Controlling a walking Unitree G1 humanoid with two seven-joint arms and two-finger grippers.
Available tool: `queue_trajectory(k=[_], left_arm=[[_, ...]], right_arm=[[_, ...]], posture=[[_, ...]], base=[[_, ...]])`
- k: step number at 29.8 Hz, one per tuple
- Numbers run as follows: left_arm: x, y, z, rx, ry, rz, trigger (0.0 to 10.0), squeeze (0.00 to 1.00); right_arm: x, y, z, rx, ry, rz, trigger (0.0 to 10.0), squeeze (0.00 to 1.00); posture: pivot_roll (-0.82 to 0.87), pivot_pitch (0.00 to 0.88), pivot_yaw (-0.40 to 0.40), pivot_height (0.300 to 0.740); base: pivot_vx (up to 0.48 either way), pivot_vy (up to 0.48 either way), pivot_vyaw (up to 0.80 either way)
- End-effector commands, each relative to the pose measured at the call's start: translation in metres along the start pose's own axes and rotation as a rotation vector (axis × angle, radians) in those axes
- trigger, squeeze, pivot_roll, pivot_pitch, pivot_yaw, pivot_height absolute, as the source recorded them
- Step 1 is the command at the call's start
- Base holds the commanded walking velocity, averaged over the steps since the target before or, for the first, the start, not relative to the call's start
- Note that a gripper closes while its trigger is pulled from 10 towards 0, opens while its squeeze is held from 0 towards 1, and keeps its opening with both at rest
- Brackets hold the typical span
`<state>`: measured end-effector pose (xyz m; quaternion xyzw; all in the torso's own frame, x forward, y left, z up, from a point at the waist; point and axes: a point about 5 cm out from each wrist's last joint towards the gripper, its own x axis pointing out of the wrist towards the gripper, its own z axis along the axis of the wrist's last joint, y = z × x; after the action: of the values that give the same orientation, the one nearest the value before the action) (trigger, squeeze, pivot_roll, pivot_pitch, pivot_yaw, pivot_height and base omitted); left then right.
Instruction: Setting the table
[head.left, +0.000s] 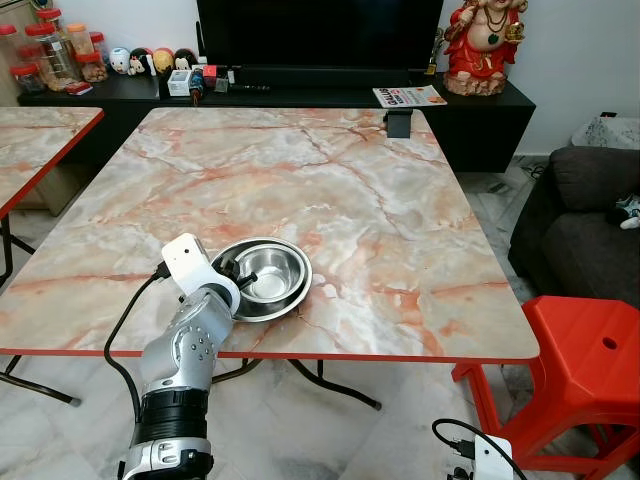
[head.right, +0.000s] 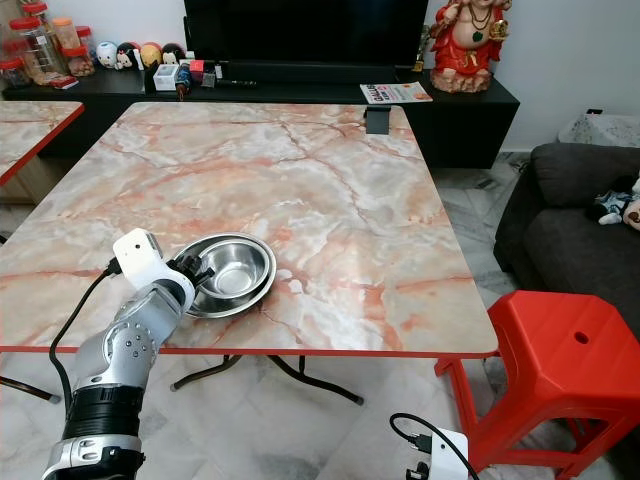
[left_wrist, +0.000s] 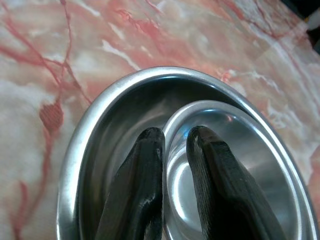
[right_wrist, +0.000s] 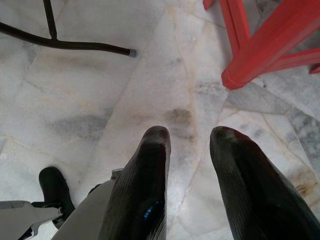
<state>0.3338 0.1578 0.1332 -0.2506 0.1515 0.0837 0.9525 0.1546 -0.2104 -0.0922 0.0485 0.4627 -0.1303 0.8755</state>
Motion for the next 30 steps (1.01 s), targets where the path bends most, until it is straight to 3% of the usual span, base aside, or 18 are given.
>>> queue_trajectory(k=[1,5,9,12,15,20,27,30], left_arm=[[-0.003,-0.006,0.013,0.047,-0.050,-0.012,10.0,0.00],[-0.003,-0.005,0.018,0.084,-0.068,-0.008,10.0,0.00],[-0.010,-0.026,0.049,0.289,-0.241,-0.126,10.0,0.00],[-0.013,-0.039,0.049,0.292,-0.245,-0.221,10.0,0.00],[-0.015,-0.048,0.041,0.236,-0.210,-0.311,10.0,0.00],[-0.014,-0.052,0.024,0.248,-0.106,-0.348,10.0,0.00],[-0.008,-0.037,-0.003,0.408,0.056,-0.293,10.0,0.00],[-0.008,-0.033,-0.007,0.432,0.097,-0.274,10.0,0.00]], right_arm=[[0.000,0.000,-0.001,0.001,0.005,0.001,10.0,0.00],[0.000,0.001,-0.001,-0.002,0.005,0.003,10.0,0.00],[0.000,0.001,0.000,-0.005,0.005,0.006,10.0,0.00],[0.000,0.002,0.000,-0.003,0.005,0.006,10.0,0.00],[0.000,0.002,0.000,0.000,0.006,0.005,10.0,0.00],[0.000,0.002,-0.001,0.006,0.007,0.002,10.0,0.00],[0.000,0.003,-0.002,0.011,0.012,0.001,10.0,0.00],[0.000,0.003,-0.002,0.012,0.013,0.002,10.0,0.00]], posture=[[-0.01,0.000,-0.011,0.725],[-0.01,0.000,-0.011,0.725],[-0.01,0.000,-0.015,0.725],[-0.01,0.000,-0.014,0.725],[-0.01,0.000,-0.014,0.725],[-0.01,0.000,-0.010,0.725],[-0.01,0.000,-0.008,0.725],[-0.01,0.000,-0.007,0.725]], base=[[0.000,0.000,0.00],[0.000,0.000,0.00],[0.000,0.000,0.00],[0.000,0.000,0.00],[0.000,0.000,0.00],[0.000,0.000,0.00],[0.000,0.000,0.00],[0.000,0.000,0.00]])
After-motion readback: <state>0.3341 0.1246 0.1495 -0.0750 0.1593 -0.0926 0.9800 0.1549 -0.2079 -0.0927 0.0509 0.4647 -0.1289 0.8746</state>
